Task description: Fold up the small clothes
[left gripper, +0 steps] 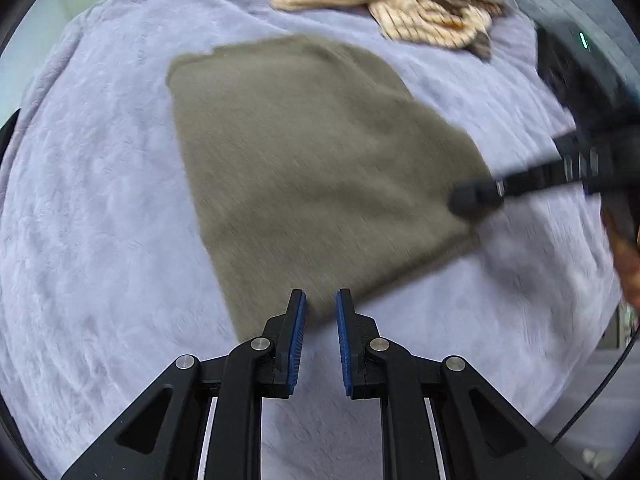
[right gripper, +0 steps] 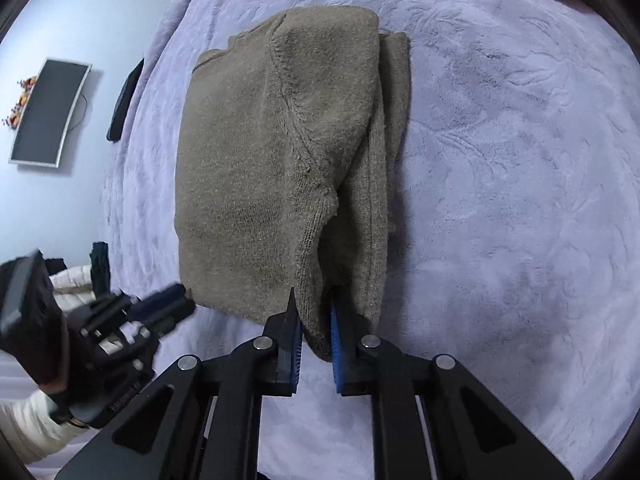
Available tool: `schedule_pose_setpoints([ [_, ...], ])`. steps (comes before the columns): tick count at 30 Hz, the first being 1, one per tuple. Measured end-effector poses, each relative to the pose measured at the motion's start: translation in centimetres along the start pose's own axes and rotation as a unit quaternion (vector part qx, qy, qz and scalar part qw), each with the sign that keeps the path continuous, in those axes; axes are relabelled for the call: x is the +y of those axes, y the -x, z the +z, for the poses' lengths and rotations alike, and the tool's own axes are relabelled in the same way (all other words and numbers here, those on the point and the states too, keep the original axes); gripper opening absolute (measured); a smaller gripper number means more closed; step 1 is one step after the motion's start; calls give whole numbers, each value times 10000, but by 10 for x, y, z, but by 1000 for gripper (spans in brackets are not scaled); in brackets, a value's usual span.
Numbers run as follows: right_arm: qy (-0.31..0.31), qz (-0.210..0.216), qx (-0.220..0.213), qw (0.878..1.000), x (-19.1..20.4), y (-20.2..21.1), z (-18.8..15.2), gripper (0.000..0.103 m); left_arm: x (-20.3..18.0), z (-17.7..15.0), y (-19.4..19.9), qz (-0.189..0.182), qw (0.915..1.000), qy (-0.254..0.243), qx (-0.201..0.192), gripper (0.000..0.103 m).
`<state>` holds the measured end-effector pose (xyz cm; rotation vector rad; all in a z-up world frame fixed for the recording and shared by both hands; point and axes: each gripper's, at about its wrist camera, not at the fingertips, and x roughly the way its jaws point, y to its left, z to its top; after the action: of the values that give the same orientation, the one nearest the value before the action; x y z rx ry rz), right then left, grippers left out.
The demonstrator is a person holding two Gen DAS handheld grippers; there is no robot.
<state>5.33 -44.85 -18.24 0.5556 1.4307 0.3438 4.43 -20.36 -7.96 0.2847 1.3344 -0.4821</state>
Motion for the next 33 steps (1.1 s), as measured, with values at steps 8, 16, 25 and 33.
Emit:
schedule_pose_setpoints([
  [8,-419,859,-7,9954,2,15,3,12,1,4,-23,336,9970,696,-104,16],
  [16,-22,309,215,9993,15,4,-10,11,41,-8,-17,427,9913,1237,-174,16],
  [25,-768,238,126,9967,-24,-6,-24,20,54,-38,3,322,9920,1224,41,16],
  [33,-1388,956,-147,9856,-24,6,-45,64,87,-6,15,70,9864,1618,-265,16],
])
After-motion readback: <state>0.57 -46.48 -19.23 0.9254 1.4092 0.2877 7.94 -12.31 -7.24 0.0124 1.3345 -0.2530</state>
